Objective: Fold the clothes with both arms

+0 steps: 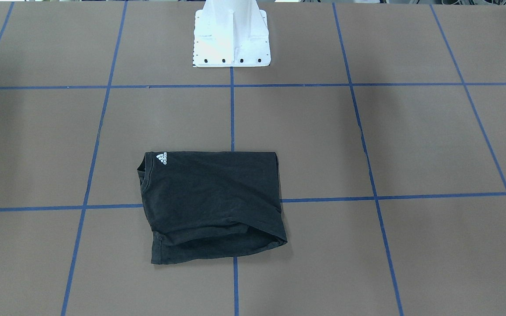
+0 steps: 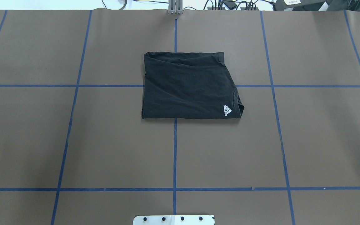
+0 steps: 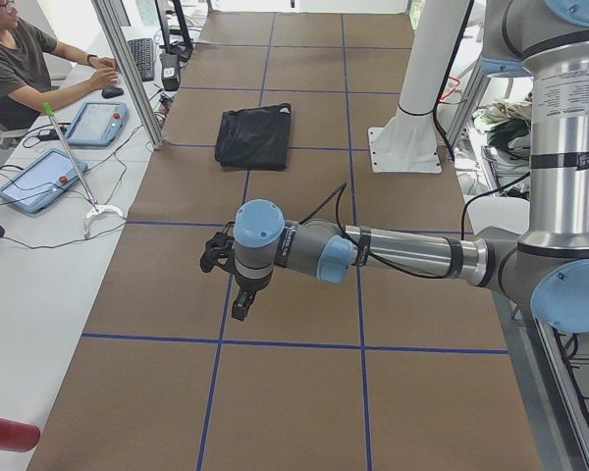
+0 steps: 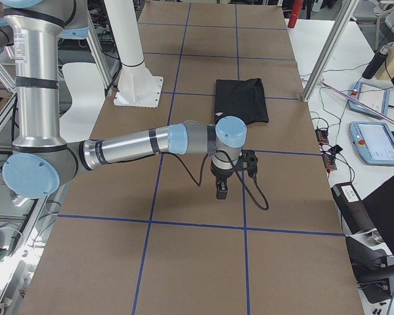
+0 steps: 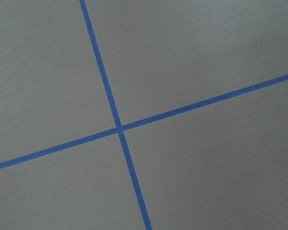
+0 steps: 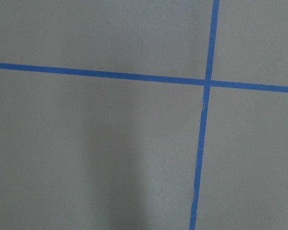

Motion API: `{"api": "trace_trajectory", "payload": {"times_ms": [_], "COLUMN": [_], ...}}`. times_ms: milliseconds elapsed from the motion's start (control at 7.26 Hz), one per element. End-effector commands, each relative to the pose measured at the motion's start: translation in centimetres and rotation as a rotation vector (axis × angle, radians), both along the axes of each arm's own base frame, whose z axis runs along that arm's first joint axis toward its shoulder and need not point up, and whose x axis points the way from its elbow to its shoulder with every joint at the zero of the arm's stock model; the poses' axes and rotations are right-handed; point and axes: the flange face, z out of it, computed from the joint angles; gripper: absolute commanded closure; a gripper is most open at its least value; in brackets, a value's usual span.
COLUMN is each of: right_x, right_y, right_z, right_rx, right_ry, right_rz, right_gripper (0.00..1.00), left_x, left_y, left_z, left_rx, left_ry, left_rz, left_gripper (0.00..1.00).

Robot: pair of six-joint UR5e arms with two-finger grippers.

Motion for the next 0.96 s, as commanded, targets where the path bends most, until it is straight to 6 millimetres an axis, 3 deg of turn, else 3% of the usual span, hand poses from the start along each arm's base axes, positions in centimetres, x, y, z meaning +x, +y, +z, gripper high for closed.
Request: {"api": "trace_trajectory", "payload": {"times_ms": [0,826], "right_x": [0.0,0.7], "right_y": [0.3,0.9], "right_z": [0.5,1.8], "right_rx": [-0.009,-0.021], "right_ry": [0.004,0.084], "right_rz": [0.000,-0.001], "right_gripper": [0.00,0.00], "left_x": [0.0,0.1], "left_y": [-0.1,-0.2], "left_z": [-0.4,-0.6], "left_rx": [0.007,0.010], "left_ry": [0.000,0.002], "left_rz": [0.001,0.002], "left_gripper": [0.00,0.00]}}
